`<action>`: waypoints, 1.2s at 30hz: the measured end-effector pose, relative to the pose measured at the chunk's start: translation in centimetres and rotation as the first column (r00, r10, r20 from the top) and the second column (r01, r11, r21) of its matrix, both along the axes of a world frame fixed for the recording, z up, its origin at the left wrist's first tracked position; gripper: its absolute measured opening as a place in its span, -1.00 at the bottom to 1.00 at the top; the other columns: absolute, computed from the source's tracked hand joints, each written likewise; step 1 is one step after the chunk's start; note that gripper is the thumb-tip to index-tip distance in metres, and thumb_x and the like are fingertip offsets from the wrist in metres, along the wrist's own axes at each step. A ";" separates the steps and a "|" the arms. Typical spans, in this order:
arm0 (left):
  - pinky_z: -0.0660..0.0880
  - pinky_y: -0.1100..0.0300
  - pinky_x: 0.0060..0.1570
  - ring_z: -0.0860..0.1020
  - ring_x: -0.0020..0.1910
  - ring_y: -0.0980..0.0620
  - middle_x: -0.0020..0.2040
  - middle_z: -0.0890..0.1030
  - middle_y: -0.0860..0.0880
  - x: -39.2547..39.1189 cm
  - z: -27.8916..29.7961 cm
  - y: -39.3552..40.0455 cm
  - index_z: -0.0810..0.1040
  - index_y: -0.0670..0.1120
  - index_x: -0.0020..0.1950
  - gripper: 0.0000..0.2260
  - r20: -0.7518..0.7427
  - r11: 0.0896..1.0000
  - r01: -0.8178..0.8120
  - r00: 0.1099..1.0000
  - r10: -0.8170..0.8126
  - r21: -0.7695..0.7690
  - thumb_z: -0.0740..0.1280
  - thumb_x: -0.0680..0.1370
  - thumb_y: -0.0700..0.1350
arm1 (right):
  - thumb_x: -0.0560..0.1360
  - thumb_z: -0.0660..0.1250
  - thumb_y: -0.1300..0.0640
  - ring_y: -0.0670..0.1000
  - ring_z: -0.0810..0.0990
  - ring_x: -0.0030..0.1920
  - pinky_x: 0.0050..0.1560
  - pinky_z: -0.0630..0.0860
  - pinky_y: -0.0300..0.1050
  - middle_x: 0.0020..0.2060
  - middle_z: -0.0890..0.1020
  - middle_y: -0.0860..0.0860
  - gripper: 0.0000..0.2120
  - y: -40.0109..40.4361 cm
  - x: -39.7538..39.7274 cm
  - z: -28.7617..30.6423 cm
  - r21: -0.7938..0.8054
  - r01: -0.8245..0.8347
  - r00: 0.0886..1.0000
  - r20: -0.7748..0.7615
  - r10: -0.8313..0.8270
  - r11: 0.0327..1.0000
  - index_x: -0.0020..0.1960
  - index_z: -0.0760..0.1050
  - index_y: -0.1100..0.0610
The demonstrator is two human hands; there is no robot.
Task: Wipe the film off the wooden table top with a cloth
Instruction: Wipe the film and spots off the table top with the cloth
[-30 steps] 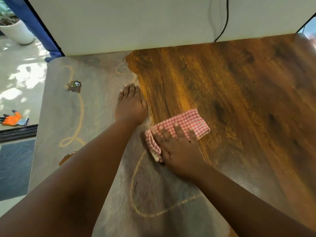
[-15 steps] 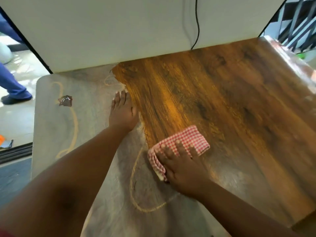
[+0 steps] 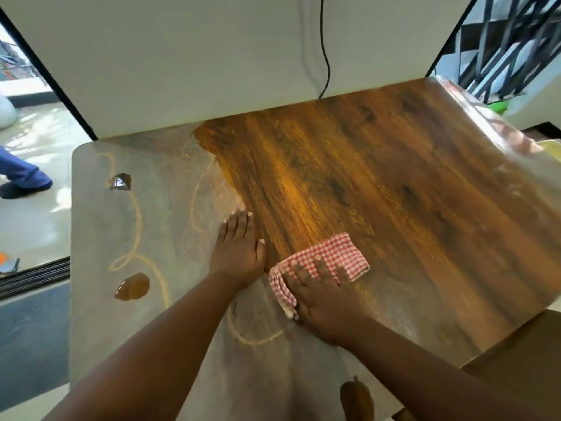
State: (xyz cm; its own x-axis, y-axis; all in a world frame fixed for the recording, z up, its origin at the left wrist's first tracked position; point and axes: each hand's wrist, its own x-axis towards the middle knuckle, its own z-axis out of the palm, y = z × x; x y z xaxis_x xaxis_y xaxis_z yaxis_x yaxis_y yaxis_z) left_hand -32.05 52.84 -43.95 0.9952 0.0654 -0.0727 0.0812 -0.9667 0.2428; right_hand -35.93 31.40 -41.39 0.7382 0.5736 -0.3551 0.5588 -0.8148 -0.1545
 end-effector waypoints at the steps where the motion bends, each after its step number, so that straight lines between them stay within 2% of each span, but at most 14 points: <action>1: -0.21 0.01 0.50 -0.13 0.55 -0.09 0.57 -0.04 -0.17 -0.2 0.1 -0.1 -0.05 -0.17 0.57 -0.44 -0.007 1.000 -0.022 1.000 0.022 -0.009 -0.05 0.63 0.07 | 0.55 -0.24 -0.25 0.16 -0.31 0.48 0.31 -0.44 0.26 0.51 -0.19 -0.16 -0.49 -0.9 -1.4 -0.1 0.015 -0.046 0.999 -0.015 0.047 0.999 0.43 -0.38 -0.34; 2: -0.20 0.00 0.50 -0.12 0.55 -0.10 0.57 -0.03 -0.17 -0.3 0.2 -0.1 -0.04 -0.18 0.56 -0.44 -0.013 0.999 -0.046 0.999 0.046 -0.020 -0.06 0.63 0.07 | 0.53 -0.27 -0.27 0.14 -0.33 0.48 0.29 -0.48 0.24 0.48 -0.23 -0.20 -0.50 -2.0 -2.5 0.0 0.015 -0.079 0.996 -0.033 0.079 0.997 0.39 -0.43 -0.38; 4: -0.20 -0.01 0.50 -0.12 0.55 -0.10 0.57 -0.04 -0.17 -0.8 0.5 -0.3 -0.04 -0.18 0.57 -0.44 -0.023 0.995 -0.091 0.996 0.091 -0.027 -0.06 0.63 0.06 | 0.50 -0.31 -0.28 0.15 -0.30 0.49 0.31 -0.43 0.26 0.46 -0.23 -0.23 -0.52 -4.3 -3.7 0.3 -0.026 -0.120 0.992 -0.047 0.119 0.992 0.35 -0.46 -0.40; 8: -0.22 0.00 0.50 -0.15 0.55 -0.10 0.58 -0.07 -0.17 -2.7 0.6 -1.4 -0.07 -0.17 0.56 -0.44 -0.037 0.989 -0.144 0.989 0.144 -0.019 -0.07 0.63 0.05 | 0.56 -0.25 -0.20 0.16 -0.20 0.52 0.38 -0.23 0.32 0.54 -0.09 -0.17 -0.50 -5.6 -2.4 1.4 -0.079 -0.127 0.991 -0.047 0.124 0.989 0.46 -0.31 -0.31; 12: -0.21 0.00 0.50 -0.15 0.55 -0.10 0.58 -0.08 -0.16 -6.0 0.6 -2.9 -0.08 -0.17 0.57 -0.46 -0.041 0.987 -0.162 0.986 0.161 -0.015 -0.07 0.64 0.04 | 0.60 -0.19 -0.19 0.20 -0.24 0.51 0.37 -0.25 0.38 0.54 -0.14 -0.11 -0.49 -3.8 -3.5 1.4 -0.086 -0.049 0.998 -0.046 0.045 0.995 0.51 -0.27 -0.22; 16: -0.19 0.01 0.50 -0.11 0.55 -0.09 0.58 -0.05 -0.16 -8.5 0.7 -3.9 -0.06 -0.18 0.56 -0.46 -0.021 0.985 -0.171 0.985 0.171 0.004 -0.05 0.64 0.02 | 0.54 -0.32 -0.25 0.21 -0.28 0.50 0.34 -0.34 0.36 0.53 -0.20 -0.11 -0.47 -5.0 -7.5 1.2 -0.082 -0.226 0.972 -0.079 0.219 0.971 0.47 -0.35 -0.24; 19: -0.19 0.03 0.50 -0.10 0.55 -0.09 0.57 -0.03 -0.16 -9.3 0.7 -4.0 -0.04 -0.19 0.56 -0.47 -0.013 0.979 -0.203 0.979 0.203 0.015 -0.05 0.64 0.01 | 0.47 -0.38 -0.26 0.18 -0.27 0.50 0.34 -0.32 0.34 0.46 -0.27 -0.17 -0.48 -8.7 -8.9 1.4 -0.118 -0.315 0.946 -0.115 0.302 0.942 0.40 -0.45 -0.32; 24: -0.20 0.05 0.50 -0.12 0.55 -0.08 0.58 -0.05 -0.15 -10.7 0.7 -4.6 -0.06 -0.18 0.56 -0.47 -0.020 0.974 -0.225 0.974 0.225 -0.020 -0.06 0.64 0.01 | 0.59 -0.15 -0.19 0.22 -0.23 0.51 0.37 -0.12 0.37 0.53 -0.20 -0.12 -0.46 -9.7 -5.8 2.4 -0.220 -0.256 0.964 -0.134 0.231 0.941 0.45 -0.38 -0.28; 27: -0.21 0.05 0.50 -0.14 0.55 -0.06 0.58 -0.08 -0.13 -12.4 0.5 -5.3 -0.07 -0.16 0.57 -0.46 -0.036 0.976 -0.218 0.975 0.217 -0.021 -0.06 0.64 0.03 | 0.60 -0.11 -0.19 0.26 -0.29 0.49 0.36 -0.18 0.44 0.53 -0.25 -0.07 -0.43 -6.5 -5.9 2.3 -0.172 -0.086 0.984 -0.166 0.057 0.981 0.49 -0.35 -0.20; 29: -0.22 0.06 0.49 -0.15 0.55 -0.06 0.58 -0.08 -0.12 -13.4 0.4 -5.9 -0.08 -0.15 0.57 -0.46 -0.028 0.975 -0.223 0.974 0.223 -0.013 -0.06 0.64 0.03 | 0.61 -0.12 -0.16 0.27 -0.29 0.49 0.37 -0.18 0.44 0.53 -0.26 -0.06 -0.44 -5.5 -7.4 2.1 -0.167 -0.022 0.992 -0.129 0.000 0.986 0.50 -0.34 -0.16; 33: -0.22 0.07 0.48 -0.14 0.55 -0.05 0.58 -0.07 -0.11 -14.4 0.4 -6.2 -0.07 -0.15 0.57 -0.46 -0.026 0.975 -0.221 0.975 0.221 -0.005 -0.05 0.64 0.01 | 0.60 -0.15 -0.18 0.26 -0.27 0.49 0.36 -0.14 0.41 0.51 -0.29 -0.08 -0.43 -7.6 -11.1 1.8 -0.218 -0.094 0.990 -0.127 0.067 0.971 0.47 -0.42 -0.18; 36: -0.22 0.07 0.49 -0.14 0.55 -0.05 0.58 -0.06 -0.11 -15.3 0.4 -6.3 -0.07 -0.14 0.57 -0.47 -0.018 0.975 -0.224 0.974 0.224 0.004 -0.06 0.63 0.02 | 0.60 -0.10 -0.18 0.28 -0.27 0.49 0.37 -0.13 0.39 0.50 -0.32 -0.09 -0.40 -10.0 -12.2 2.1 -0.272 -0.077 0.984 -0.176 0.029 0.959 0.44 -0.46 -0.21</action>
State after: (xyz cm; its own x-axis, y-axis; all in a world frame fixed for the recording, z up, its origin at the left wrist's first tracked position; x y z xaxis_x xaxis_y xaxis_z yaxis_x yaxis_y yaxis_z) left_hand -47.33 46.50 -43.56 0.9537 0.2870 -0.0901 0.3004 -0.9238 0.2373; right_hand -48.08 21.44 -39.33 0.6247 0.4716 -0.6223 0.5879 -0.8086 -0.0226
